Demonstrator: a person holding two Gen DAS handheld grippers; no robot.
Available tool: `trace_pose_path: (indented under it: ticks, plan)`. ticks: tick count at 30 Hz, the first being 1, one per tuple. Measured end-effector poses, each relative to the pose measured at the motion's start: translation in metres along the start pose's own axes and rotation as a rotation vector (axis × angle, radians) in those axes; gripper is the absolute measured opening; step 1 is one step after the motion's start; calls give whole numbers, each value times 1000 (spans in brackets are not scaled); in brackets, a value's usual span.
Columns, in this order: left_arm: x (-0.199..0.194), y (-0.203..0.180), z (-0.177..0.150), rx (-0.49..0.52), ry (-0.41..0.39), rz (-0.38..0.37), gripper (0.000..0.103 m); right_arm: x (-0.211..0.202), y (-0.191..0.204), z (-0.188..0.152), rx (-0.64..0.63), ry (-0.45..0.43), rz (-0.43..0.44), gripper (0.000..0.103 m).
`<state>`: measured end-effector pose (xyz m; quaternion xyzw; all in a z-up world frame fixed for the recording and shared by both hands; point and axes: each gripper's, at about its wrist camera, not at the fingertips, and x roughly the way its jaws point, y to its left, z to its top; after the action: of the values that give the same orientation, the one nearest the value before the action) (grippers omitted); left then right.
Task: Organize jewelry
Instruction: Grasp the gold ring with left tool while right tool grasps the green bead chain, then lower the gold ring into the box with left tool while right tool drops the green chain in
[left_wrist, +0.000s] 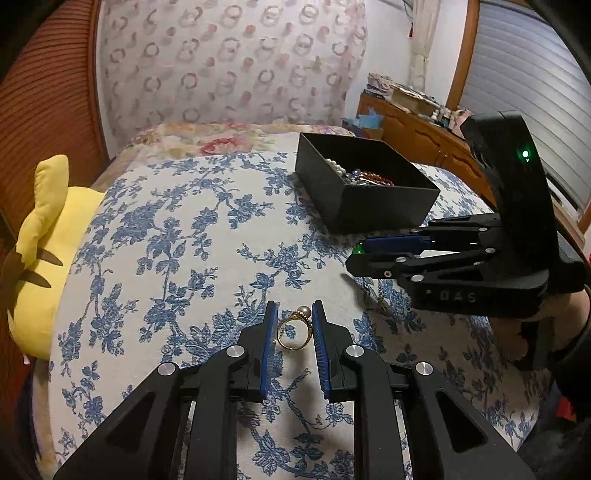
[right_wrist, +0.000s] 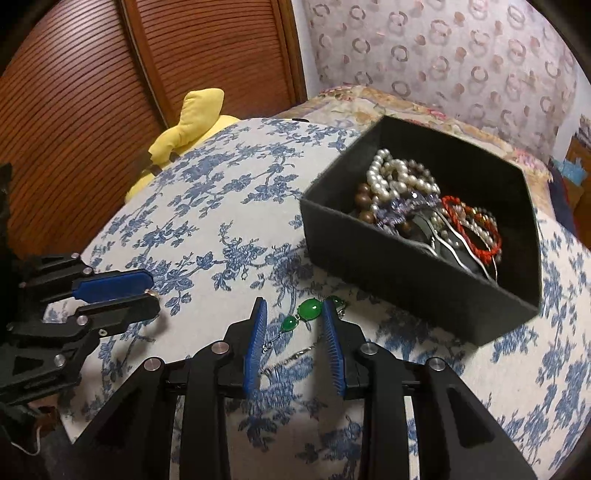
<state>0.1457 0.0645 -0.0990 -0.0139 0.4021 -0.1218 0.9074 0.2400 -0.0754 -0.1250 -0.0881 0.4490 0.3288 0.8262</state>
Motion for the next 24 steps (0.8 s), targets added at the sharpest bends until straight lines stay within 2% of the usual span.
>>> trace_pose_path:
  ticks: [3,4,7,9,17,24]
  plan:
    - [-1,3,0,-5,-2,8,18,3,6,2,-39,-8,-42,31]
    - [-1,4,0,-8,-3,11,18,5,8,1,-56,-16,-76,24]
    - [-3,6,0,-12,-8,19,18,4,9,0,-76,-28,-91,22]
    - [-5,7,2,-14,-15,25,18,2,10,-2,-84,-29,-85,7]
    - [-10,5,7,-7,-36,34,18,-10,6,-17,-89,-18,-46,8]
    - [-12,-1,15,7,-50,33,18,-48,4,-18,-72,-96,-11,8]
